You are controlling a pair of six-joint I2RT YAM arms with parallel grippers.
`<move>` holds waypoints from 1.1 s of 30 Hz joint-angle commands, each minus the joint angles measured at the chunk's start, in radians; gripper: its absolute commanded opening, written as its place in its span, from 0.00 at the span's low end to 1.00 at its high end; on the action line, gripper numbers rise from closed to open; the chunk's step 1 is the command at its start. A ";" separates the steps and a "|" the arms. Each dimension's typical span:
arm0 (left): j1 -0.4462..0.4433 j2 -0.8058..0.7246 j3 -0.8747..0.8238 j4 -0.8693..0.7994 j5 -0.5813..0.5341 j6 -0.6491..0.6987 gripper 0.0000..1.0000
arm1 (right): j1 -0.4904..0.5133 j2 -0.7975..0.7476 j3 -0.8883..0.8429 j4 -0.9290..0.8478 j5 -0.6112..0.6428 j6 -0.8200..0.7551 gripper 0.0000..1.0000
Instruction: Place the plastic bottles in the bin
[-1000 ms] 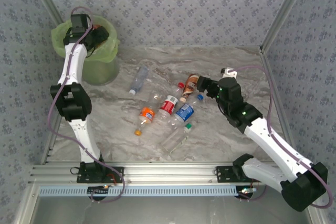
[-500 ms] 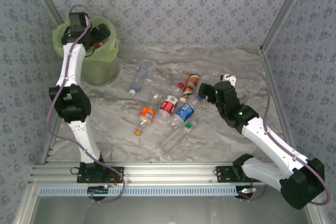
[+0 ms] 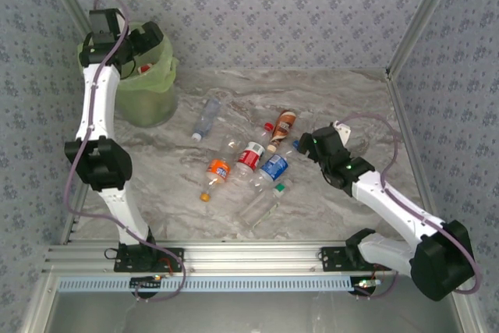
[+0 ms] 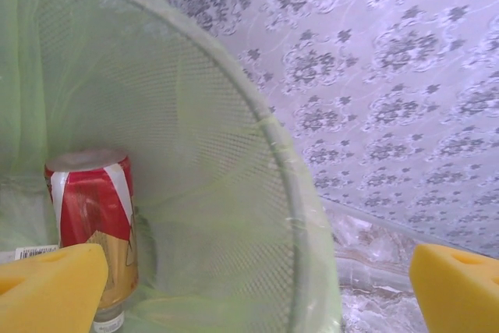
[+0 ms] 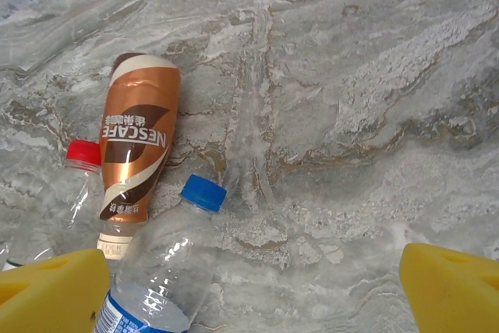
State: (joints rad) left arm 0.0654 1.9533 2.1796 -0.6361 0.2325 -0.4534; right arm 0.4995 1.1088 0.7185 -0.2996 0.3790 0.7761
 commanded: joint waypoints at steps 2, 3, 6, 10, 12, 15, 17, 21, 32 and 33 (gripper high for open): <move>-0.011 -0.132 -0.101 0.103 0.037 0.034 0.99 | -0.007 0.065 0.019 0.004 -0.043 0.059 0.98; -0.017 -0.161 -0.145 0.131 0.035 0.037 0.99 | -0.009 0.085 0.027 0.001 -0.054 0.064 0.98; -0.042 -0.243 -0.272 0.200 0.033 0.047 0.99 | -0.009 0.139 0.054 -0.031 -0.057 0.121 0.98; -0.088 -0.336 -0.404 0.244 0.026 0.067 0.99 | -0.010 0.192 0.059 -0.010 -0.064 0.200 0.97; -0.118 -0.390 -0.467 0.261 0.016 0.067 0.99 | -0.009 0.220 0.068 0.007 -0.090 0.217 0.97; -0.148 -0.462 -0.564 0.291 0.029 0.039 0.99 | -0.010 0.262 0.082 0.027 -0.124 0.237 0.97; -0.157 -0.513 -0.633 0.316 0.049 0.005 0.99 | -0.008 0.291 0.099 0.027 -0.135 0.250 0.98; -0.171 -0.624 -0.860 0.469 0.091 -0.174 0.99 | 0.013 0.339 0.118 0.024 -0.096 0.302 0.98; -0.380 -0.769 -1.120 0.431 0.035 -0.244 0.99 | 0.027 0.457 0.162 0.086 -0.094 0.349 0.89; -0.403 -0.769 -1.133 0.438 0.037 -0.252 0.99 | 0.028 0.473 0.173 0.092 -0.107 0.348 0.88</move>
State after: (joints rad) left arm -0.2977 1.2289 1.0630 -0.2165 0.2829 -0.6800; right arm 0.5243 1.5463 0.8478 -0.2264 0.2714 1.0969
